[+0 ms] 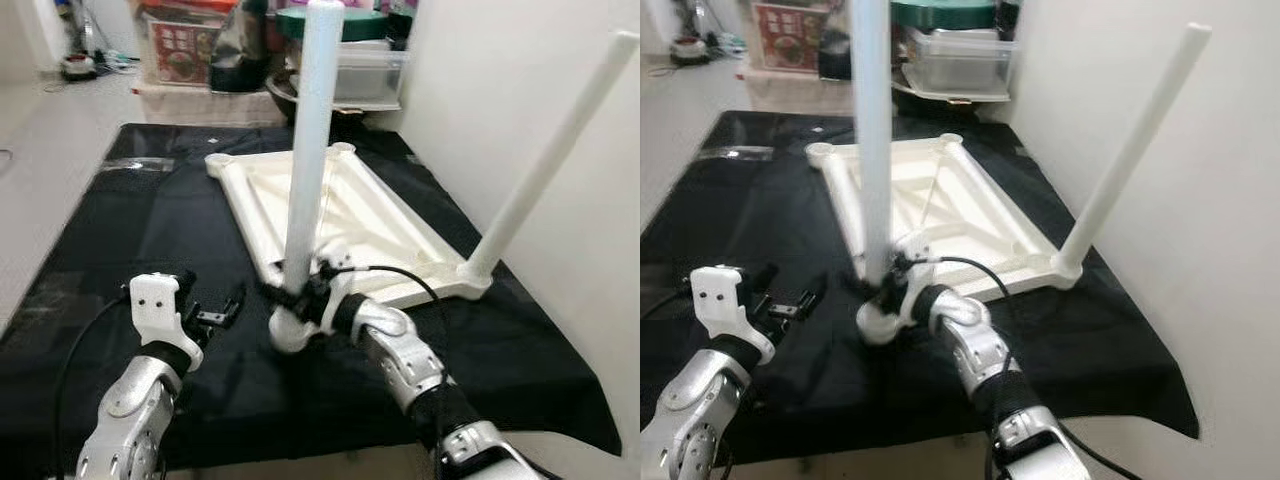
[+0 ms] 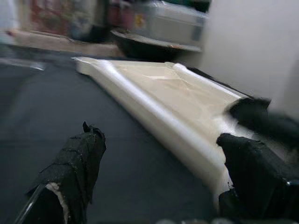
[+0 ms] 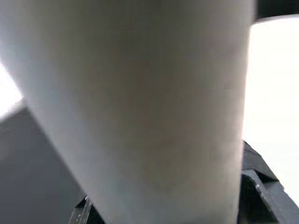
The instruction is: Building children table
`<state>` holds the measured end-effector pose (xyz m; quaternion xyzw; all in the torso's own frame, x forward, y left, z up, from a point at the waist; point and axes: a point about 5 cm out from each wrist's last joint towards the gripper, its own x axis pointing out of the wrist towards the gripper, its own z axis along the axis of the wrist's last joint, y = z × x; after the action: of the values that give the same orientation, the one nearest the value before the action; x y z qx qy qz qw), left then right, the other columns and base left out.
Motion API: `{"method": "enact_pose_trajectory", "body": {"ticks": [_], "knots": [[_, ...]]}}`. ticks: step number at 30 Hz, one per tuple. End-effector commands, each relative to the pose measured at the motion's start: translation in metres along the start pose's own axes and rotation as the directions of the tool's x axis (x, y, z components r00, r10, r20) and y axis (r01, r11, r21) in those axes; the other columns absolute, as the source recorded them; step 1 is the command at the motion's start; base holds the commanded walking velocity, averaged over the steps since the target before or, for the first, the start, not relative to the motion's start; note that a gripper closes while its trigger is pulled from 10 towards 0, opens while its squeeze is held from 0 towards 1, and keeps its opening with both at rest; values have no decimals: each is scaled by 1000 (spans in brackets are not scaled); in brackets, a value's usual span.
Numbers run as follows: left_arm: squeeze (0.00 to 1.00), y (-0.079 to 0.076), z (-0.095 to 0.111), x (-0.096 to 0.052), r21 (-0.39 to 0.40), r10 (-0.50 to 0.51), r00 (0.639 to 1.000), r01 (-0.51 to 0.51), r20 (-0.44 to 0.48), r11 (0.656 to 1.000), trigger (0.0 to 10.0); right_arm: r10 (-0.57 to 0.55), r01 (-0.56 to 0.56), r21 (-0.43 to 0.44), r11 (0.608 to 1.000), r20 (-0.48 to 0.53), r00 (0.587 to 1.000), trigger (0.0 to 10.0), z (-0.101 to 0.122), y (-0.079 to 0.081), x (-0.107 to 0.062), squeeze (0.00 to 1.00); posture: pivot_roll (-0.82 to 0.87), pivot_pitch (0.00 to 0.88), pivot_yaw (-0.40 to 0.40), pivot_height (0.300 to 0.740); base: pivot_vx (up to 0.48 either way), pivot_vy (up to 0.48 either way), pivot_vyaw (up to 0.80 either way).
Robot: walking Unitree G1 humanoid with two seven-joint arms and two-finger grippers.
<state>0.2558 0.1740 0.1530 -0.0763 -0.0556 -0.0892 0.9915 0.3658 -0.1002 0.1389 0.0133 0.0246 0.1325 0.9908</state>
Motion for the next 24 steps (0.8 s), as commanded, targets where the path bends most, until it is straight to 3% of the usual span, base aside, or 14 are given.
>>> {"method": "enact_pose_trajectory", "body": {"ticks": [1,4,5,7,8,9,10,11,12,15,16,19,22,24], "knots": [[0,-1,-1,-1,-10,-5,1000,5,-4,1000,10000,-471,468,-50,882,-106,876,0,-15,-68,-20,0,102,0,-117,740,0,0,0],[0,-1,-1,-1,-10,-5,1000,5,-4,1000,10000,-471,468,-50,882,-106,876,0,-15,-68,-20,0,102,0,-117,740,0,0,0],[0,-1,0,-1,-9,-3,1000,3,-3,1000,10000,-580,575,-76,814,-121,805,0,-19,-83,-32,0,99,0,-115,740,0,0,0],[0,-1,0,-1,-8,-1,1000,1,-3,1000,10000,-589,582,-94,808,-167,790,0,-25,-83,-41,0,85,0,-107,740,0,0,0],[0,-1,0,0,-7,-1,1000,1,-3,1000,10000,-519,511,-92,855,-191,833,10000,-28,-72,-41,0,84,0,-106,740,0,0,0],[0,-1,0,0,-7,-1,1000,1,-3,1000,10000,-519,511,-92,855,-191,833,10000,-28,-72,-41,0,84,0,-106,740,0,0,0],[0,-1,-1,1,-6,-1,1000,1,-3,1000,10000,-385,384,-44,922,-189,903,10000,-27,-56,-35,369,88,0,-107,740,0,0,0],[0,-1,-1,1,-6,-1,1000,1,-3,1000,10000,-385,384,-44,922,-189,903,10000,-27,-56,-35,369,88,0,-107,740,0,0,0],[0,-1,-1,1,-6,-1,1000,1,-4,1000,10000,-233,241,46,969,-137,963,10000,-17,-39,-26,1000,95,0,-113,740,0,0,0],[0,0,0,2,-6,-1,1000,1,-3,1000,10000,-78,83,99,992,-48,996,10000,-1,-24,-17,1000,96,0,-113,740,0,0,0],[0,0,0,2,-6,0,1000,0,-2,1000,10000,160,-167,118,979,71,985,10000,23,-8,-11,0,94,0,-112,740,0,0,0],[0,0,0,2,-6,0,1000,0,-2,1000,10000,160,-167,118,979,71,985,10000,23,-8,-11,0,94,0,-112,740,0,0,0],[0,1,0,2,-8,-2,1000,2,-2,1000,10000,531,-539,-4,843,179,828,10000,54,16,-14,0,96,0,-112,740,0,0,0],[0,1,0,2,-8,-2,1000,2,-2,1000,10000,531,-539,-4,843,179,828,10000,54,16,-14,0,96,0,-112,740,0,0,0]]}}
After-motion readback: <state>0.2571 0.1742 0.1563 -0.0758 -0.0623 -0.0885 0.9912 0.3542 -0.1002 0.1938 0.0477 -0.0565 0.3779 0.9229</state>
